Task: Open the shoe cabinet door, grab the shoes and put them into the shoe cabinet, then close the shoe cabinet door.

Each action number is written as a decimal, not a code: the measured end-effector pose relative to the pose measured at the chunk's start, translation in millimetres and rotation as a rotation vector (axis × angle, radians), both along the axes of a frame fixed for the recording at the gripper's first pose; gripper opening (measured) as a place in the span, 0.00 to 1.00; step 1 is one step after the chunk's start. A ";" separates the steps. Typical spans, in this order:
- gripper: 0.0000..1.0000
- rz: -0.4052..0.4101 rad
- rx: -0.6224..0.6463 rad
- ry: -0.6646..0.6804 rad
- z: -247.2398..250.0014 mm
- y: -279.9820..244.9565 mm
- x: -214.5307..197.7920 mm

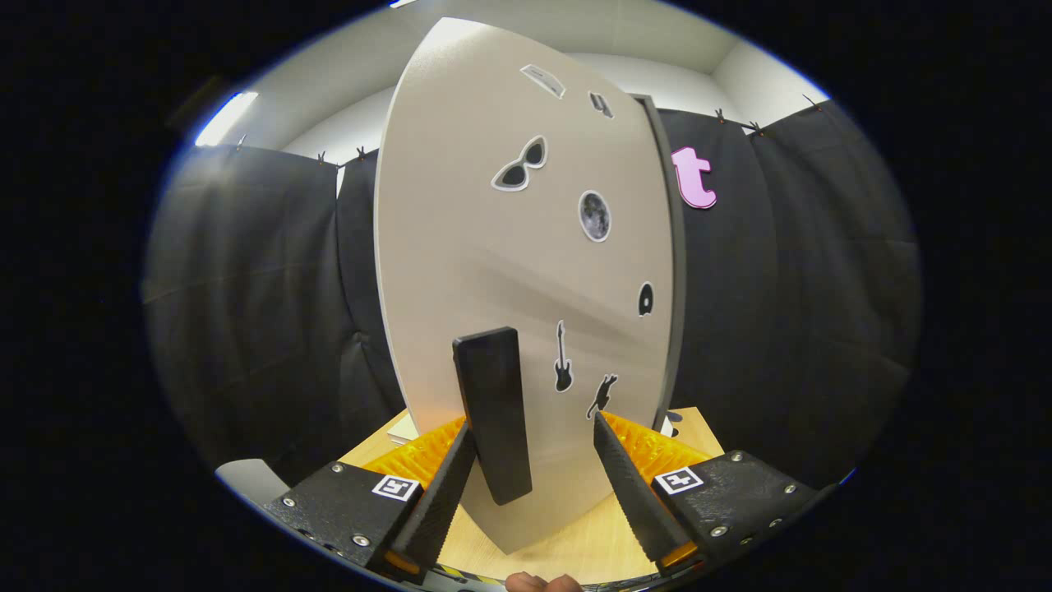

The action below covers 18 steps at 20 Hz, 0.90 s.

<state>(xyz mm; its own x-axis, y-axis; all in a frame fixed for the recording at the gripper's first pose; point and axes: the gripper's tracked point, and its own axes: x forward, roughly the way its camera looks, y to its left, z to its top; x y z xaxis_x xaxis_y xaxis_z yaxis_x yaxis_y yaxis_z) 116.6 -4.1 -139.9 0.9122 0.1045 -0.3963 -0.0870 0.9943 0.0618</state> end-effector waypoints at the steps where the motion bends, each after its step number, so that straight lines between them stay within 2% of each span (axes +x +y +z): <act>1: 0.89 0.003 0.002 0.005 -2.4 11.0 8.1; 4: 0.89 0.001 0.001 0.002 -6.3 25.2 20.9; 8: 0.90 -0.004 0.012 0.005 -9.2 55.8 60.3; 11: 0.90 -0.033 0.004 0.000 -12.6 55.2 83.2; 14: 0.91 -0.018 0.047 0.011 -17.1 68.7 101.1; 18: 0.91 0.021 0.007 -0.013 -21.3 85.8 129.5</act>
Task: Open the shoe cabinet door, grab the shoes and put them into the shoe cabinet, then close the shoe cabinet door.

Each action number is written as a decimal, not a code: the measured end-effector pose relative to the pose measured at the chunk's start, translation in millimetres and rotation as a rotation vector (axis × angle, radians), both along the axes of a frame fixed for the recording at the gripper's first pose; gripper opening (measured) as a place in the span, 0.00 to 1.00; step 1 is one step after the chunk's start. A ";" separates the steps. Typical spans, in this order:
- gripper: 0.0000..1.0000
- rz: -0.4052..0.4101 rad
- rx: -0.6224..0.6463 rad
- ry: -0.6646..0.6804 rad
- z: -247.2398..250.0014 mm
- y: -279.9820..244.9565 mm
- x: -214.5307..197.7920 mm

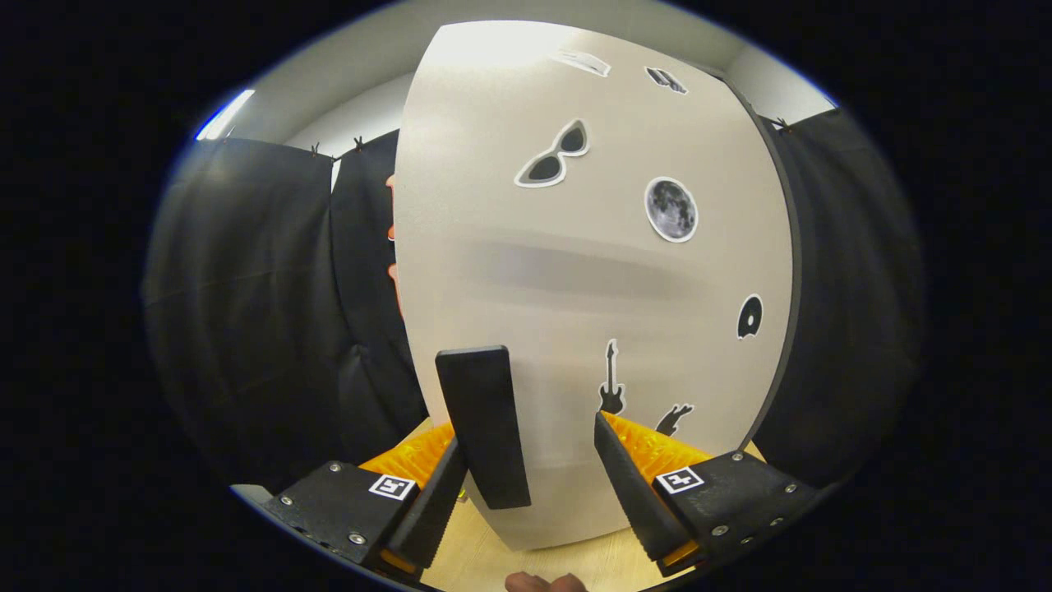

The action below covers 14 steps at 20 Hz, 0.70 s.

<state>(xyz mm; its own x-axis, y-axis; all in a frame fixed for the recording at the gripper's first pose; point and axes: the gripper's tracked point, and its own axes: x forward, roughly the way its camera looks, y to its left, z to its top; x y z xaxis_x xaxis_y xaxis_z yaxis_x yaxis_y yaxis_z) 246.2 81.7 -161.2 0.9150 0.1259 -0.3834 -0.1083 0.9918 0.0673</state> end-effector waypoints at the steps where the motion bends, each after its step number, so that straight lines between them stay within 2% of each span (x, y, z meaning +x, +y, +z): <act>1: 0.91 0.011 -0.008 -0.006 -1.3 2.8 6.4; 8: 0.92 0.046 0.022 -0.013 -11.5 5.3 33.5; 14: 0.95 0.066 0.033 -0.026 -11.3 9.8 41.1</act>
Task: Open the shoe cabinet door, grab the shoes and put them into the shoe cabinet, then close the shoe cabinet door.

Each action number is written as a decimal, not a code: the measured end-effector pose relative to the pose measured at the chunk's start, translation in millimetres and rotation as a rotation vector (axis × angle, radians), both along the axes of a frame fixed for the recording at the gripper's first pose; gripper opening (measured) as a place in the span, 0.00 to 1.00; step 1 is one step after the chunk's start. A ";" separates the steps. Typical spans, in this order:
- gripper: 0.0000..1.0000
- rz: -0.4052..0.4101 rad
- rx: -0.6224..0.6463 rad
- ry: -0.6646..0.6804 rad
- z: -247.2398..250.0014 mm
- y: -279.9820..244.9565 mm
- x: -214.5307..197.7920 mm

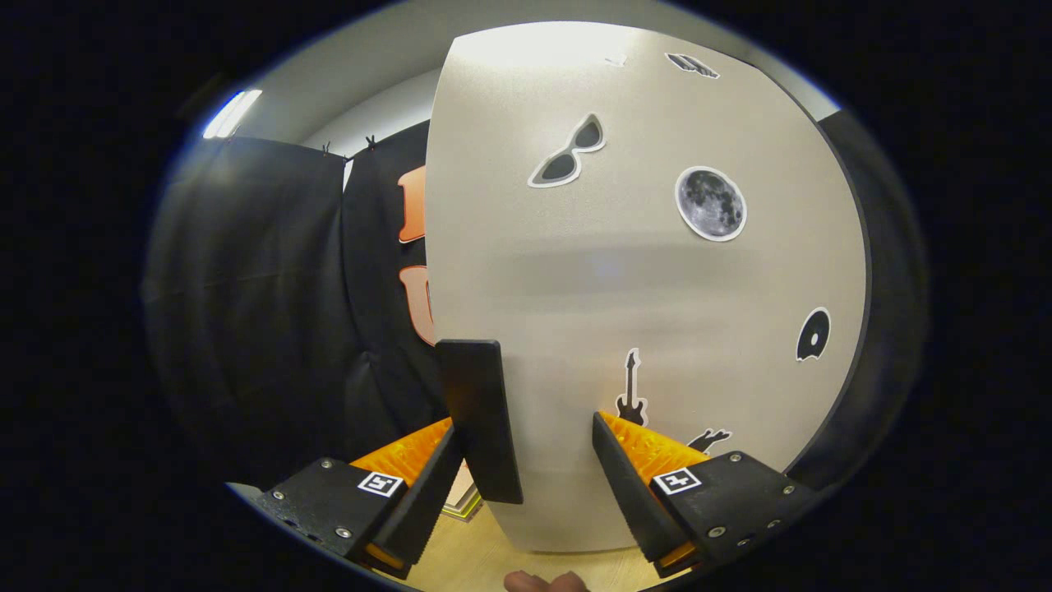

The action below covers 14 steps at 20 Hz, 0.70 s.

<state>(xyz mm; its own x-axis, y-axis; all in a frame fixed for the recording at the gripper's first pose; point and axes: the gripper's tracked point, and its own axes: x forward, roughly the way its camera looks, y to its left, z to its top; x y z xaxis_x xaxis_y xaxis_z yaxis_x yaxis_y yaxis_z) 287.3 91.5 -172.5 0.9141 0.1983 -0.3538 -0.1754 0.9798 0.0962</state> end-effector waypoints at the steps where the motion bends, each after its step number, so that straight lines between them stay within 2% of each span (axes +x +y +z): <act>1: 0.95 0.000 -0.002 -0.003 1.1 0.1 -0.2; 10: 0.97 -0.001 -0.007 -0.016 4.7 2.1 -1.4; 14: 0.96 -0.010 0.059 0.039 0.8 3.6 -7.4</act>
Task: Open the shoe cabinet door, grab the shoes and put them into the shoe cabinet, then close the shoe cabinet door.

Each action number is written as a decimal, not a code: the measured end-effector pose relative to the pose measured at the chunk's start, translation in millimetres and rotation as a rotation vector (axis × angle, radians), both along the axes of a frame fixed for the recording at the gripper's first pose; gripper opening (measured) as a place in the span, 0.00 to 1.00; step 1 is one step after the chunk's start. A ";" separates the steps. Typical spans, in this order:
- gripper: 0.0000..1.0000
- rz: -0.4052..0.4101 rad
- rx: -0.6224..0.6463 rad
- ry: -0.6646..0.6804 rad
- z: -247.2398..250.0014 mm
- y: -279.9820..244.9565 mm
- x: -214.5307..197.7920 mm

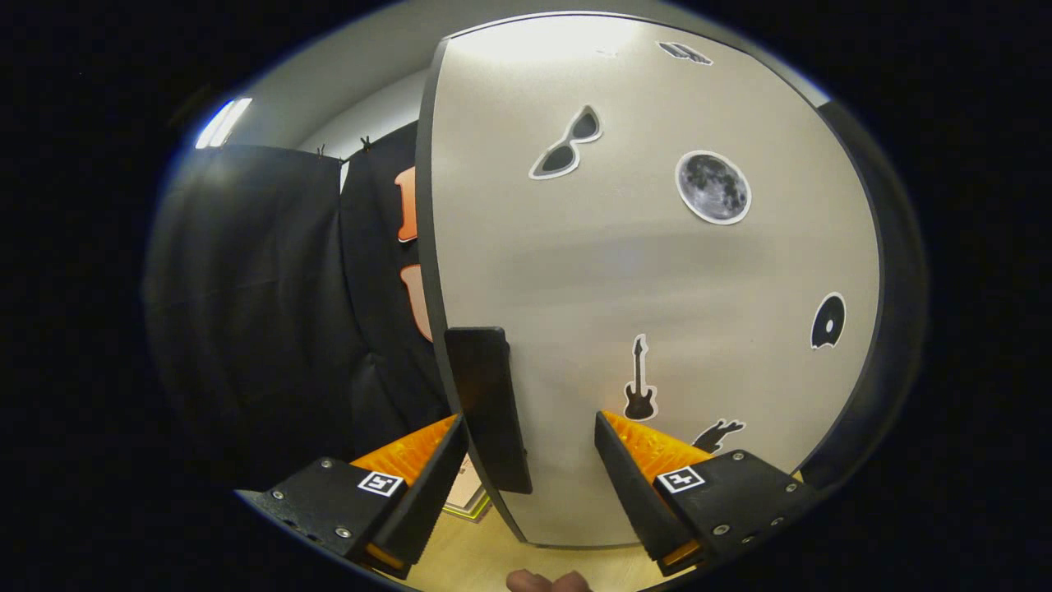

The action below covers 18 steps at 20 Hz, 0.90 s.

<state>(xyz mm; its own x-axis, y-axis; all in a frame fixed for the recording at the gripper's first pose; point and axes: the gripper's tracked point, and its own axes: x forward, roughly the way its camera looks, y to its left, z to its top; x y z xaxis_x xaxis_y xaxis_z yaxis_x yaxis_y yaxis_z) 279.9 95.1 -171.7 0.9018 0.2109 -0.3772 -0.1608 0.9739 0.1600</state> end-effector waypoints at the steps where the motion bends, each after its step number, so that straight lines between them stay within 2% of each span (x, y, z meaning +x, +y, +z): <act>1: 0.96 -0.009 0.003 0.001 1.1 0.8 -5.5; 7: 0.96 -0.047 -0.041 -0.019 37.4 -1.6 -71.9; 13: 0.96 -0.108 -0.166 -0.026 69.5 -28.7 -141.1; 18: 0.96 -0.166 -0.141 -0.055 100.3 -47.0 -179.4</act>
<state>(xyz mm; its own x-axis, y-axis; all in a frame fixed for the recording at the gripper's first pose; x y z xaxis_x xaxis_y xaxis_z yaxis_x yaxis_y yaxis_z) 100.5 48.1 -71.4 0.9397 0.0069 -0.3419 -0.0017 0.9999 0.0156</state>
